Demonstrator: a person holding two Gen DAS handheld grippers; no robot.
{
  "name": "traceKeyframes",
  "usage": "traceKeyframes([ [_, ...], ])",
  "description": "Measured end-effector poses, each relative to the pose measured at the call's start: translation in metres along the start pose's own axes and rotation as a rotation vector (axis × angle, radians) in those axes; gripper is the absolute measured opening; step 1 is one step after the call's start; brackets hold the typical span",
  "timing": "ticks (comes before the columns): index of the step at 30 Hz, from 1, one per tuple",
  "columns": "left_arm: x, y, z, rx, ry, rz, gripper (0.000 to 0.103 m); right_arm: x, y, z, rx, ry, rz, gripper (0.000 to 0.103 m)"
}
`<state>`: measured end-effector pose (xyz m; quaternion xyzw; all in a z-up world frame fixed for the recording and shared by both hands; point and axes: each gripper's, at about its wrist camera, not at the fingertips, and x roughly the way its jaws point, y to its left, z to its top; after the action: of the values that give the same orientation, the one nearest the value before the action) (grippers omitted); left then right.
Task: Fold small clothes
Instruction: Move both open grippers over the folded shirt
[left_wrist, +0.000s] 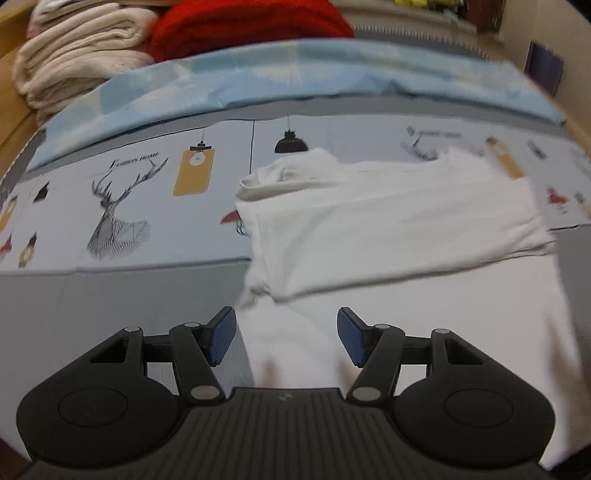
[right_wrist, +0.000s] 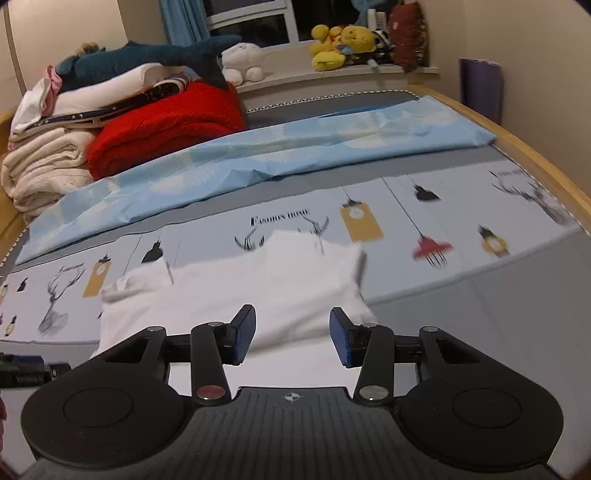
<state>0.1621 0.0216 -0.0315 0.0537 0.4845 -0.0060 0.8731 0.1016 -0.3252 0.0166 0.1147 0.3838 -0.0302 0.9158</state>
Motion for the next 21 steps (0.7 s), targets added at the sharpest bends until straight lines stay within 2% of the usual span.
traceKeyframes([
  [3, -0.032, -0.005, -0.029, -0.051, -0.003, -0.045, 0.067, -0.028, -0.010, -0.035, 0.015, 0.013, -0.018, 0.046],
  [6, -0.064, -0.011, -0.061, -0.036, -0.041, -0.038, 0.067, -0.047, -0.019, -0.066, 0.046, 0.022, -0.045, 0.046],
  [9, -0.088, -0.006, -0.096, -0.056, -0.074, -0.068, 0.065, -0.063, -0.023, -0.093, 0.002, 0.000, -0.069, 0.046],
  [10, -0.092, -0.005, -0.107, -0.070, -0.080, -0.075, 0.058, -0.067, -0.024, -0.101, -0.013, 0.005, -0.080, 0.046],
  [11, -0.095, -0.003, -0.119, -0.085, -0.081, -0.075, 0.046, -0.071, -0.027, -0.108, -0.013, 0.029, -0.089, 0.046],
  [13, -0.095, -0.001, -0.143, -0.097, -0.077, -0.066, 0.035, -0.082, -0.033, -0.114, 0.026, 0.044, -0.051, 0.046],
  [14, -0.094, -0.002, -0.156, -0.092, -0.082, -0.058, 0.029, -0.086, -0.035, -0.117, 0.015, 0.027, -0.034, 0.046],
  [16, -0.085, -0.001, -0.180, -0.076, -0.061, -0.056, 0.023, -0.090, -0.038, -0.133, -0.067, -0.008, -0.057, 0.047],
  [18, -0.073, 0.007, -0.198, -0.075, -0.056, -0.077, 0.023, -0.082, -0.046, -0.152, -0.091, 0.010, -0.087, 0.046],
  [20, -0.056, 0.027, -0.208, -0.122, -0.045, -0.111, 0.023, -0.066, -0.055, -0.152, 0.016, 0.105, -0.101, 0.046],
  [21, -0.047, 0.040, -0.208, -0.180, -0.003, -0.112, 0.023, -0.064, -0.058, -0.148, 0.051, 0.089, -0.063, 0.045],
])
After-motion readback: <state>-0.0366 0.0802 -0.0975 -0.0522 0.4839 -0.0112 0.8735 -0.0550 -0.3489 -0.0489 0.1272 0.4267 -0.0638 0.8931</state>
